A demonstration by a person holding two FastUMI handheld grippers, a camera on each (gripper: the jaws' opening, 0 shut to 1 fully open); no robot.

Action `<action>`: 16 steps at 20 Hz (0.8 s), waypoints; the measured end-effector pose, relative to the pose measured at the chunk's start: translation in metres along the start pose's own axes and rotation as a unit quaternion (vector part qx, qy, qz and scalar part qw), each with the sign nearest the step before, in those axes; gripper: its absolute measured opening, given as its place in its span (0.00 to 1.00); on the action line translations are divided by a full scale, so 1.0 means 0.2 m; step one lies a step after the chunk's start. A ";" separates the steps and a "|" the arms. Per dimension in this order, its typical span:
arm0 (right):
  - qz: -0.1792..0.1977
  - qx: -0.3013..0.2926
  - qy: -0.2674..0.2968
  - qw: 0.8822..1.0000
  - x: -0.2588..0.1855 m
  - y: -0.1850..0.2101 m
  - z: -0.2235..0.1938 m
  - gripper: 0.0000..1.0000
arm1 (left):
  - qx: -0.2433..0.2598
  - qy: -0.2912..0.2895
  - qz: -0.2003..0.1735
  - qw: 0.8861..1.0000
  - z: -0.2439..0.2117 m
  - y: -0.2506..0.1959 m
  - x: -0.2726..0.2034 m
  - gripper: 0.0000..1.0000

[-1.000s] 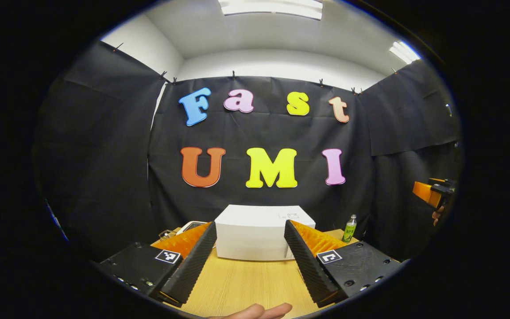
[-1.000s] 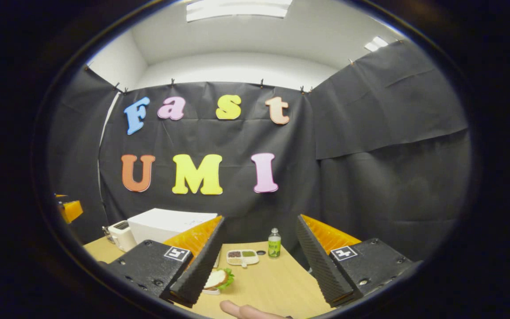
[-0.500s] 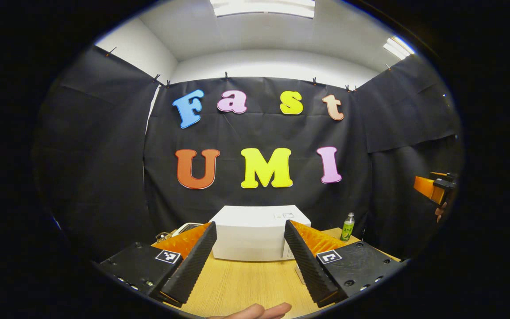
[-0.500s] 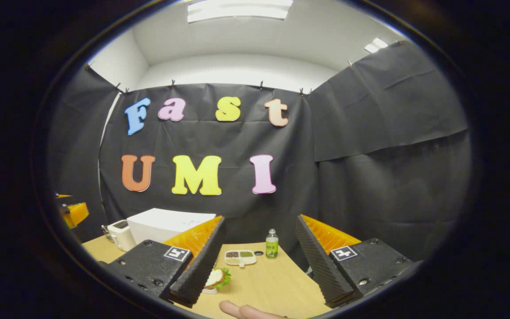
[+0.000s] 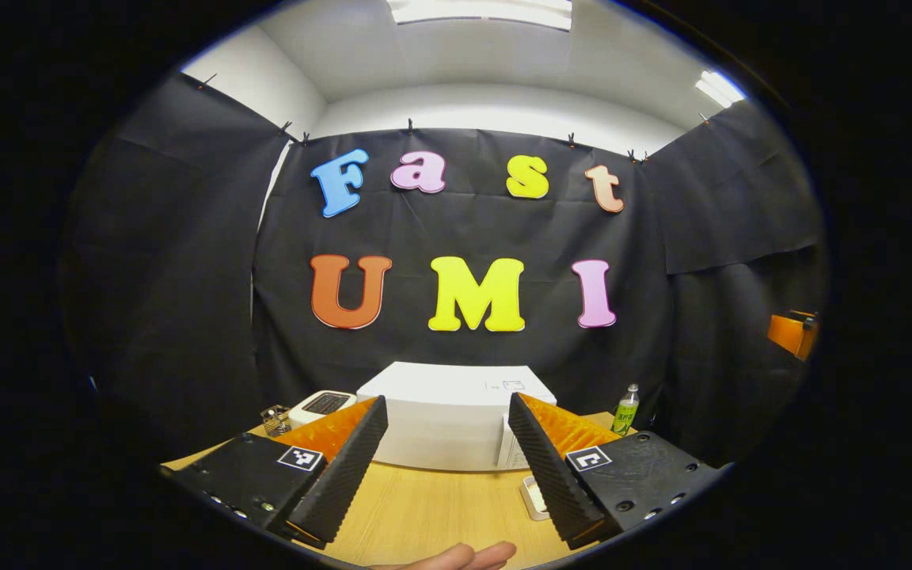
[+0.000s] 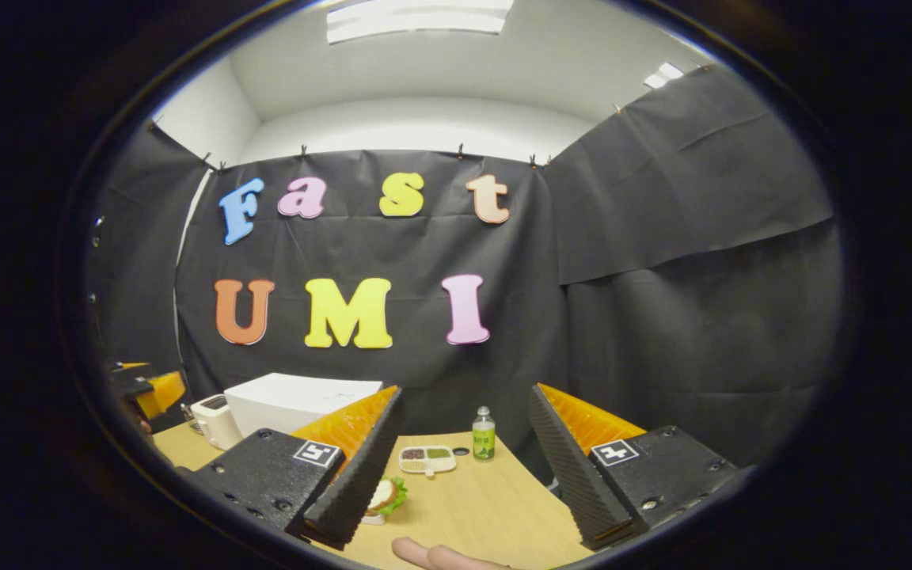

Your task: Open the microwave oven with the left hand, put the food in, and close the microwave oven.

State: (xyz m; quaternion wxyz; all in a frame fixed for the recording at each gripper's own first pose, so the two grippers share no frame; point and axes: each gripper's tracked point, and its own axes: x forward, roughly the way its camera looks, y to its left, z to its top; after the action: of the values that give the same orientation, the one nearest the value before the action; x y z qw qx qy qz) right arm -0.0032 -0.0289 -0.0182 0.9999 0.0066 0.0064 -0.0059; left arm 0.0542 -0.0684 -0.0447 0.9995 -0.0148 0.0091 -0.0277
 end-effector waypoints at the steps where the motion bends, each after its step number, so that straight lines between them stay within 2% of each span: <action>1: 0.001 0.000 0.000 1.000 0.01 -0.01 -0.01 1.00 | -0.005 0.000 -0.003 1.000 -0.03 -0.02 0.05 0.96; 4: 0.003 -0.004 -0.001 1.000 0.02 -0.04 -0.04 1.00 | 0.007 -0.003 0.010 1.000 -0.14 -0.04 0.23 0.96; 6: 0.000 -0.005 -0.001 1.000 0.04 -0.07 -0.06 1.00 | 0.029 0.025 0.021 0.999 -0.31 -0.05 0.37 0.95; 8: 0.006 -0.008 -0.002 1.000 0.04 -0.07 -0.09 1.00 | 0.027 0.034 0.025 0.999 -0.43 -0.07 0.51 0.95; 11: 0.006 -0.013 -0.015 1.000 0.05 -0.09 -0.10 1.00 | 0.009 0.058 0.013 0.998 -0.66 -0.13 0.71 0.96; 12: 0.006 -0.016 -0.019 1.000 0.06 -0.09 -0.10 0.92 | 0.009 0.059 0.007 0.998 -0.71 -0.16 0.78 0.96; 13: 0.007 -0.019 -0.022 1.000 0.06 -0.09 -0.11 1.00 | 0.011 0.056 0.002 0.998 -0.75 -0.19 0.83 0.96; 14: 0.009 -0.019 -0.023 1.000 0.07 -0.09 -0.12 1.00 | 0.011 0.050 -0.005 0.999 -0.78 -0.21 0.89 0.96; 15: 0.009 -0.019 -0.022 1.000 0.08 -0.09 -0.14 0.92 | 0.008 0.049 -0.015 0.999 -0.83 -0.25 0.95 0.96; 16: 0.011 -0.018 -0.018 1.000 0.09 -0.09 -0.16 1.00 | 0.004 0.054 -0.025 0.998 -0.88 -0.29 1.00 0.96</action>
State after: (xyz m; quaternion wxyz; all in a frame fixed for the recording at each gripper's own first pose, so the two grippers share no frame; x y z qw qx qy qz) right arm 0.0138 -0.0477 -0.0514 0.9999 -0.0117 -0.0115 0.0047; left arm 0.2463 -0.1431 -0.2213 0.9966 -0.0095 0.0625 -0.0532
